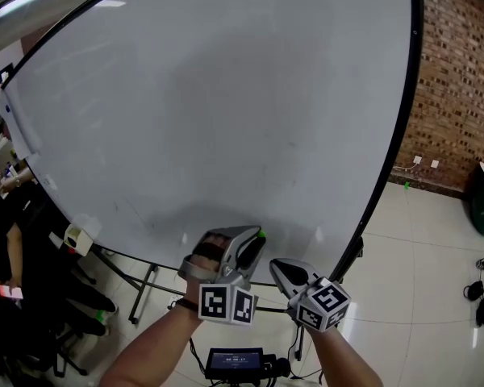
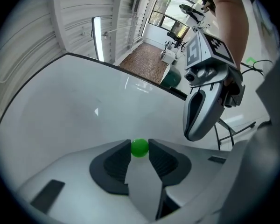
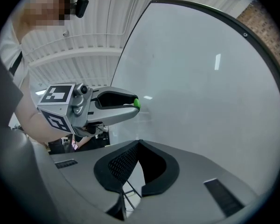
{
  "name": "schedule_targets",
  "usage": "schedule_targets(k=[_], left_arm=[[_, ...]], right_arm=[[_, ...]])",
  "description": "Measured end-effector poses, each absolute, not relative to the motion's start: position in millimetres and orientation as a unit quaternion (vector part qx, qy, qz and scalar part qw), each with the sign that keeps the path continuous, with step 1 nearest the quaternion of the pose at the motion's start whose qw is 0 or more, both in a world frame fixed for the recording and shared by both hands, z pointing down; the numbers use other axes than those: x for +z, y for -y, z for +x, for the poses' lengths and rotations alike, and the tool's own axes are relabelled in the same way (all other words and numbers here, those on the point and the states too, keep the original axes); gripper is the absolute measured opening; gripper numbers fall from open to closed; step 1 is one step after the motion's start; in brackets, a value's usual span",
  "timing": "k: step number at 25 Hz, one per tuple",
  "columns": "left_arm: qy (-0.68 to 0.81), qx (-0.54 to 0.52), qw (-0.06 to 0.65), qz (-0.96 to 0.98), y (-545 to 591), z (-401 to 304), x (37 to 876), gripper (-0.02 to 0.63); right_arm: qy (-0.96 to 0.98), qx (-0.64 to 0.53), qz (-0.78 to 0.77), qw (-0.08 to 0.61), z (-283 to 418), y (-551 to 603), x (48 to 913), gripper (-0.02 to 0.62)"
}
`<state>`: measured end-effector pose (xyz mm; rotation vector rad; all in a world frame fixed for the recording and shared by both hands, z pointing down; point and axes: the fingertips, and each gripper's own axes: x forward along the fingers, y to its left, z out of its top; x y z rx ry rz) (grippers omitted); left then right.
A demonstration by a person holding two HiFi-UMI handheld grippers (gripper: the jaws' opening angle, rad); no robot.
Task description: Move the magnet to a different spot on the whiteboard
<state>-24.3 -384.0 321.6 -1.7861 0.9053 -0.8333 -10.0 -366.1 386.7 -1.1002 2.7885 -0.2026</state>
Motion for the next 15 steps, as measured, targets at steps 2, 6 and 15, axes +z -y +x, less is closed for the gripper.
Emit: schedule_targets(k=[2,6,15], left_arm=[[-0.380,-0.340,0.476,-0.716,389,-25,316,0.137],[-0.403,-0.339,0.480,-0.702,401,-25,309,0.135],[-0.435,-0.341,0.510,-0.659,404,-18,302,0.135]], right_arm=[[-0.925,-0.067,-0.369,0.070,-10,369,385,0.031],[-0.923,-0.067,-0.373,0.071,-10,374,385,0.031],[-0.921,-0.062,-0.379,0.071,0,375,385,0.031]])
